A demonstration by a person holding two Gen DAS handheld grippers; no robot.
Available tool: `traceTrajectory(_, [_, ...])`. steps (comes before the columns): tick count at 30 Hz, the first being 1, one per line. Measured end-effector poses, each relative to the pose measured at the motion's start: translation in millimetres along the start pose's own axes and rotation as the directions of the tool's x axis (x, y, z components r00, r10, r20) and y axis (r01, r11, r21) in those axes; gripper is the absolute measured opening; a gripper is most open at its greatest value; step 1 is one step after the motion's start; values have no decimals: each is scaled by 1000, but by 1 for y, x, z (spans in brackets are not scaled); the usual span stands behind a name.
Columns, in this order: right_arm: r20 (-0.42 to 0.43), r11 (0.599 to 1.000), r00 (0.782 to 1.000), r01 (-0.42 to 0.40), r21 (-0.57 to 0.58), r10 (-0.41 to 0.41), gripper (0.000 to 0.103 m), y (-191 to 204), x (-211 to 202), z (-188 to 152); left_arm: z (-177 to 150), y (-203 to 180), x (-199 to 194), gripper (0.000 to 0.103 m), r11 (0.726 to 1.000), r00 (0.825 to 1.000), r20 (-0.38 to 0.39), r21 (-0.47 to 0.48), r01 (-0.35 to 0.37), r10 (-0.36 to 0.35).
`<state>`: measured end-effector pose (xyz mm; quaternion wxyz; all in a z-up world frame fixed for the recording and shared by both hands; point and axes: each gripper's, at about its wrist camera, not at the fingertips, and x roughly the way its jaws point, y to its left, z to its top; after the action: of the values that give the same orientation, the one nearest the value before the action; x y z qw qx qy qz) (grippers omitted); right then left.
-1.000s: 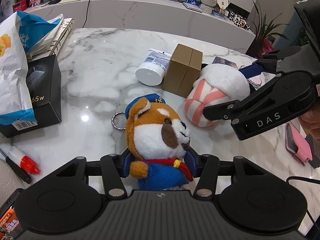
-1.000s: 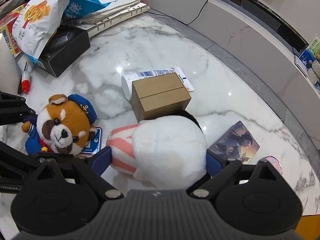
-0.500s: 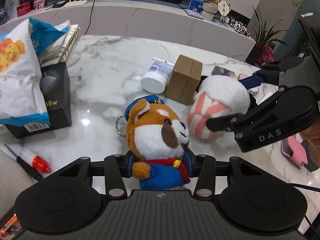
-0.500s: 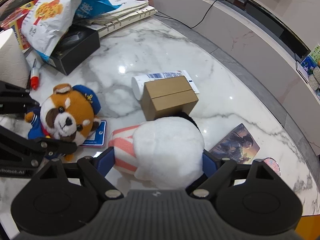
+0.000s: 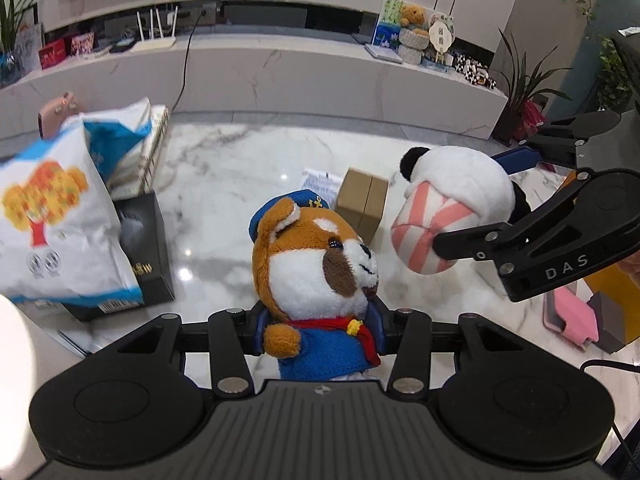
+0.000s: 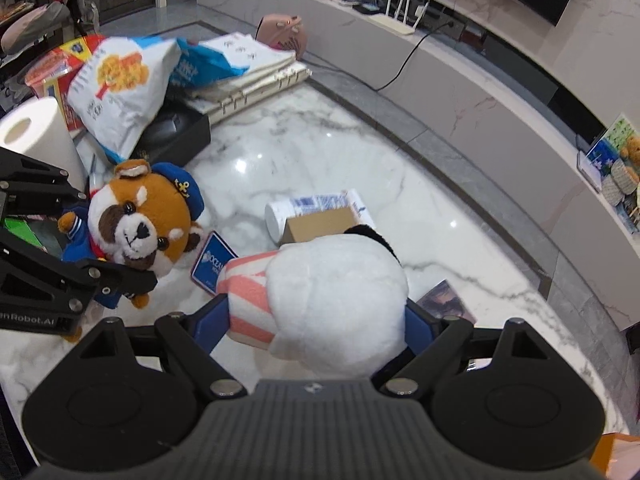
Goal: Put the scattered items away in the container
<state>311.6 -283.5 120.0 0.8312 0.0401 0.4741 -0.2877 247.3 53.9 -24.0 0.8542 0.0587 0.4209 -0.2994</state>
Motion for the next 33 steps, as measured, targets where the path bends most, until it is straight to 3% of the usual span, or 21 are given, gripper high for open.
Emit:
traceTrajectory(17, [149,995,984,92,29,-95,88,-41,-104,14,48,-34,-70,53,993,991,132,109,-47,33])
traceTrajectory(25, [187,986,968,159,58,-167,88,-70,-154,0,70,-68,-91,53,985,980,196,174,-6,-29])
traceTrajectory(33, [235,965,938,237,109,-257,88,-111,-223,-21,98,-114,-108,53,971,961,258,237,34,-97])
